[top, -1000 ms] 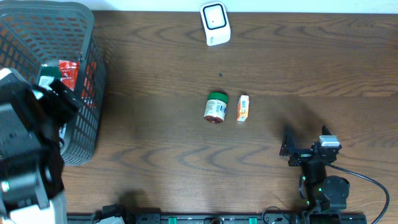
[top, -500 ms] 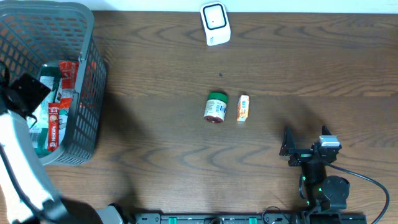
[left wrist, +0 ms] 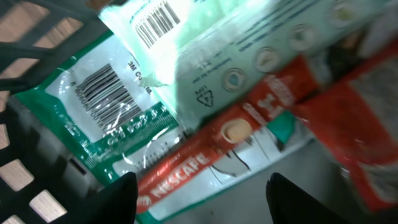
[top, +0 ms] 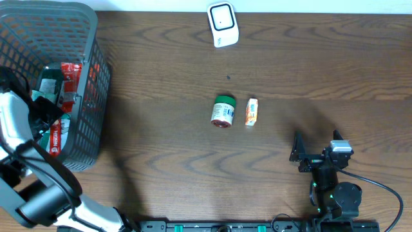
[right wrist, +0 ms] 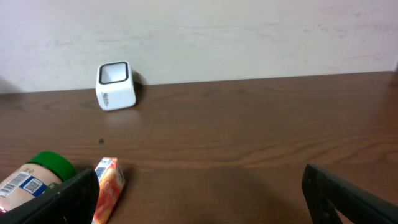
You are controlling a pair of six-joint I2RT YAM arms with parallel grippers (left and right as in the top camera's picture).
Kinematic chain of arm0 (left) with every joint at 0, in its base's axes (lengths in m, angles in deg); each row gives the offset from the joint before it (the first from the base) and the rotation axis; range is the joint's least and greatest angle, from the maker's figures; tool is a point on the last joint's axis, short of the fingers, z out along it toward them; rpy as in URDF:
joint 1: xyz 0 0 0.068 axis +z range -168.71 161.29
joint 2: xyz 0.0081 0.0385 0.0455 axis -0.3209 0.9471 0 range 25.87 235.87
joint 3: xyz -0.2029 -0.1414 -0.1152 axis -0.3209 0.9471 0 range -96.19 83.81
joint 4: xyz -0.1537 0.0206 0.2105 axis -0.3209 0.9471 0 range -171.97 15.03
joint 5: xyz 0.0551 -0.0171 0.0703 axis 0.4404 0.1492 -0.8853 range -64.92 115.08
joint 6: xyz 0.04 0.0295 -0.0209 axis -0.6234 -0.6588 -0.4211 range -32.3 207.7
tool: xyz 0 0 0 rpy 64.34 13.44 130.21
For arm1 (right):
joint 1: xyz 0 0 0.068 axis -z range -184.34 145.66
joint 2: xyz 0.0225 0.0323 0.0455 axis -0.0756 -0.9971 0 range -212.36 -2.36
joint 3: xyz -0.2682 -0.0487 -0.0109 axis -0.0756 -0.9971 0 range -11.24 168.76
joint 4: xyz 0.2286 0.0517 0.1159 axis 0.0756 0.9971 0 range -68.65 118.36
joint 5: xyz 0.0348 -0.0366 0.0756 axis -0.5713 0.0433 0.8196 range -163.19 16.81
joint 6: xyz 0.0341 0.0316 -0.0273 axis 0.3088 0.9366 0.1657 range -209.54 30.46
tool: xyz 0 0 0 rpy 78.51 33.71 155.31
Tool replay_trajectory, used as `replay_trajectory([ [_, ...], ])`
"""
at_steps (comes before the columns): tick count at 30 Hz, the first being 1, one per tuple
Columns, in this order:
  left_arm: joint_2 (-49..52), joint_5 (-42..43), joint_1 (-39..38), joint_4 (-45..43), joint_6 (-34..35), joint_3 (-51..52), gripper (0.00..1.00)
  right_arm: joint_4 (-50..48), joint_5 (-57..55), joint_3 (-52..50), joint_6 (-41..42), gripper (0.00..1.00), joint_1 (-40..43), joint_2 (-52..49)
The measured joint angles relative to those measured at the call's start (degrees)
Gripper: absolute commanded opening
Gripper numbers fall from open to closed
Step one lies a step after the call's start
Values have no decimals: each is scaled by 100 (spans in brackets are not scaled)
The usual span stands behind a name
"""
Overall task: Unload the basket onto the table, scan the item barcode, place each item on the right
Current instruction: 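Move the left gripper back into the basket over the red sachet, then grasp the red stick sachet with the left gripper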
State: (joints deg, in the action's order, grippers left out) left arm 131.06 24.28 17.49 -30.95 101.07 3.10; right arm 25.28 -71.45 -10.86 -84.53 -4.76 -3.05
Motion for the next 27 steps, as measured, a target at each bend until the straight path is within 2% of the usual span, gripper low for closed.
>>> replay_trajectory([
  [4, 258, -103, 0, -4, -15, 0, 72, 0, 0, 0, 0, 99, 0, 0],
  [8, 509, -129, 0, -7, -31, 0, 70, 0, 0, 0, 0, 99, 0, 0],
  [12, 741, -131, 0, -9, -13, 0, 47, 0, 0, 0, 0, 99, 0, 0],
  [16, 809, -74, -35, -4, -15, -24, 14, 0, 0, 0, 0, 99, 0, 0],
  [17, 817, -59, -42, -7, -11, -24, 8, 0, 0, 0, 0, 99, 0, 0],
  [27, 549, 50, -31, 164, -72, -83, 7, 0, 0, 0, 0, 99, 0, 0],
])
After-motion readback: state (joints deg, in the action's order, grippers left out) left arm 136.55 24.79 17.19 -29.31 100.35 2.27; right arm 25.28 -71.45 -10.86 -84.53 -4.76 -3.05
